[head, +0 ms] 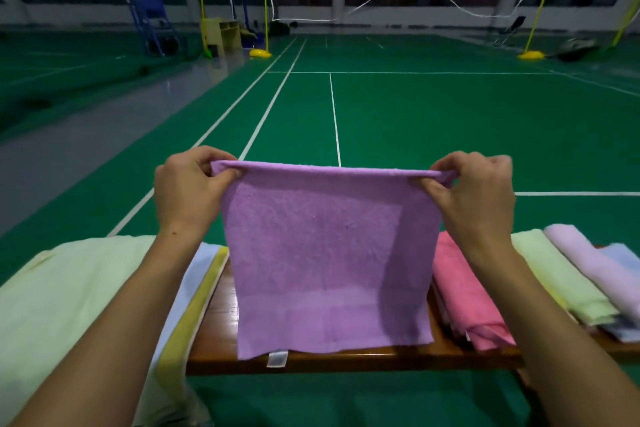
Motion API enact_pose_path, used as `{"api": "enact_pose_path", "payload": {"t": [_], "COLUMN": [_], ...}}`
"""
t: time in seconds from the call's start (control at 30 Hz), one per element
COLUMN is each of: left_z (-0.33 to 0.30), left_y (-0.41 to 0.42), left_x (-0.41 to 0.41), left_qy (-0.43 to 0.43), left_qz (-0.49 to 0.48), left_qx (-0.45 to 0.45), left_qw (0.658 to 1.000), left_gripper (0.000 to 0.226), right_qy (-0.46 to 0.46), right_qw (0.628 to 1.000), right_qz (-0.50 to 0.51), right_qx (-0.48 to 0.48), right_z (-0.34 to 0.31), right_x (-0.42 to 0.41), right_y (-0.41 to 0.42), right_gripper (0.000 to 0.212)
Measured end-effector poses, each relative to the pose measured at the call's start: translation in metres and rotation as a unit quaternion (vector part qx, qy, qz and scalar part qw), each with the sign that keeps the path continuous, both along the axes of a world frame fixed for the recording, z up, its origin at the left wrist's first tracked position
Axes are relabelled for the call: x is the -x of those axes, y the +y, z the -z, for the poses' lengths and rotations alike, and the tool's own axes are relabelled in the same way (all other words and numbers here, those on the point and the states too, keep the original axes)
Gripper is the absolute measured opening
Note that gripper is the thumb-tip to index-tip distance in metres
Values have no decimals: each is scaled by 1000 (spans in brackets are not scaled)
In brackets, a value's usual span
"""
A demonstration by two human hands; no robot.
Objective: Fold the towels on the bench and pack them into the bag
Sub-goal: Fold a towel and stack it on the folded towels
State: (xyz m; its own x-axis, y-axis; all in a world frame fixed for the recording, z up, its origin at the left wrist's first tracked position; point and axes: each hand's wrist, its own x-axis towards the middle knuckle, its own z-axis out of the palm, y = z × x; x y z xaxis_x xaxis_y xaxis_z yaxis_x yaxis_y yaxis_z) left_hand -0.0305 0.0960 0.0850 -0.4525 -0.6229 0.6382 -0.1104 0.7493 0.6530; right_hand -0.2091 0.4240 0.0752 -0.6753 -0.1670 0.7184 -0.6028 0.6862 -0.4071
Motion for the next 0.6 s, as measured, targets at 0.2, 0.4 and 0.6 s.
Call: {"api": "enact_pose_path", "payload": {"t": [0.2,0.4,0.6], "left_z": [4,-1,-12], "left_y": [-19,2,14], "left_x": [6,-10,-41], "left_qy": [-4,25,11], "left_qz": [67,177,234], "left_qx": [-78,-207,-203], "left_qw": [995,962,951], "left_gripper": [11,16,21], "right_qy": [-72,-204,-241], "right_qw": [987,950,926], "right_qz": [-142,-205,-237], "right_qx": [25,115,166], "right_z": [-1,-3,-18], "right_x": [17,-2,-29], "right_y": [8,23,50], "right_gripper": [22,21,33]}}
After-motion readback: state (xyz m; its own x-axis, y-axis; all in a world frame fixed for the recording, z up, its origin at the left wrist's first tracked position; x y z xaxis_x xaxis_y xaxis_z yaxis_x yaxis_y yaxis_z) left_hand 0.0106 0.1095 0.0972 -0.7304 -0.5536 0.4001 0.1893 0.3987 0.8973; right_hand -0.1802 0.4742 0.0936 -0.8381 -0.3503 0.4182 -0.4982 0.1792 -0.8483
